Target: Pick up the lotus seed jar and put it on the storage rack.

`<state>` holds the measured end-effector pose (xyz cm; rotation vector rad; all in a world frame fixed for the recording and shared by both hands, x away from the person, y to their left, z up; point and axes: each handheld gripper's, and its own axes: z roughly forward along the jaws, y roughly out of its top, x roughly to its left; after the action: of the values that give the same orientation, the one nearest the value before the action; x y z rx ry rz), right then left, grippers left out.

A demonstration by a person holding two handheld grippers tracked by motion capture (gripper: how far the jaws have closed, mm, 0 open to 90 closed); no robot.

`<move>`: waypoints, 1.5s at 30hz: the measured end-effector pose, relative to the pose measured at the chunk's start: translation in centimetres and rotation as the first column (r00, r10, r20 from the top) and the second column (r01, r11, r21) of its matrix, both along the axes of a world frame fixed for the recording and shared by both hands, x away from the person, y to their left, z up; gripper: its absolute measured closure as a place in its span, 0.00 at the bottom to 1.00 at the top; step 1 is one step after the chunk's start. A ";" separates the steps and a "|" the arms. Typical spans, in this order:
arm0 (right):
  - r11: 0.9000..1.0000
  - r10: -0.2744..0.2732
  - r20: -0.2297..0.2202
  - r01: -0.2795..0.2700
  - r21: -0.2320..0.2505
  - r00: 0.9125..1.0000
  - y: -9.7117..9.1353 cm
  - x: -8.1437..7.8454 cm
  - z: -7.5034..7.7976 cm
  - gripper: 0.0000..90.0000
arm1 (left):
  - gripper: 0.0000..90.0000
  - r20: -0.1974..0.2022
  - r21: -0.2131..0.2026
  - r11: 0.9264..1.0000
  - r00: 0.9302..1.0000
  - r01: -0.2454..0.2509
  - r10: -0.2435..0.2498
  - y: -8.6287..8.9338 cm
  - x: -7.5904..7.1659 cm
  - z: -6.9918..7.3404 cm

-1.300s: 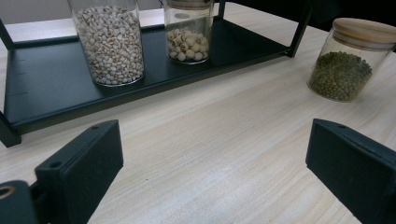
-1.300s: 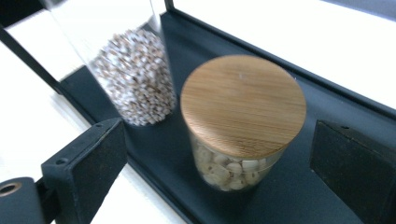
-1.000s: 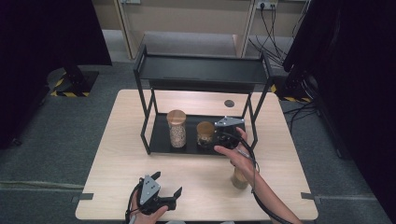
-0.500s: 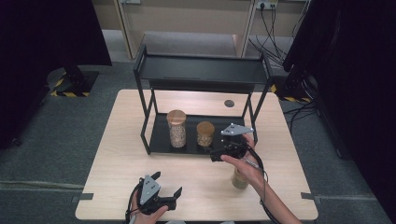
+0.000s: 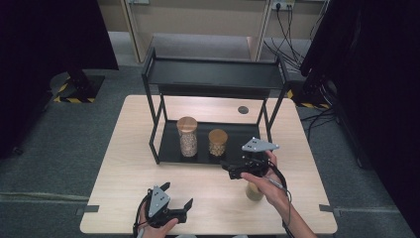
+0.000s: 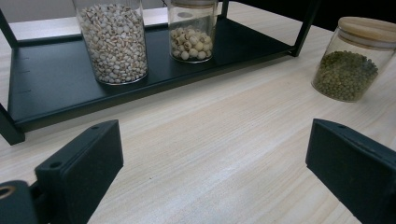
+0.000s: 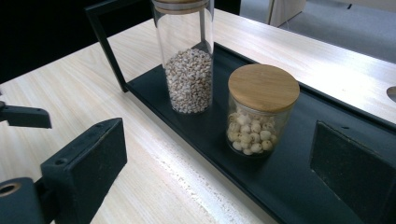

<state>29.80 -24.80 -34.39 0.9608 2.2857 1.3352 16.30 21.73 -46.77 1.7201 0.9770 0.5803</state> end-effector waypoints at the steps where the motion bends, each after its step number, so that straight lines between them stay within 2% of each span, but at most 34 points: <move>1: 1.000 0.002 0.001 -0.002 0.002 1.000 -0.1 -0.1 0.0 0.05 | 0.04 0.000 0.000 1.000 1.000 -0.001 0.001 0.0 0.0 0.0; 16: 0.998 0.035 0.030 -0.036 0.047 0.999 -1.6 -2.9 -0.7 0.05 | 0.04 -0.006 -0.008 1.000 1.000 -0.001 0.001 0.1 0.1 -0.1; 28: 0.997 0.043 0.052 -0.046 0.060 0.998 -2.5 -5.3 -1.4 0.05 | 0.04 -0.002 -0.007 1.000 1.000 -0.005 0.005 0.1 0.1 -0.2; 45: 0.997 0.038 0.036 -0.041 0.072 0.999 -4.1 -7.3 -2.6 0.05 | 0.04 -0.005 -0.012 1.000 1.000 -0.007 0.007 0.1 0.1 -0.3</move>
<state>22.46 -28.94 -37.04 0.9124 2.2557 1.4489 16.44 21.85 -47.03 1.7087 0.9887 0.5732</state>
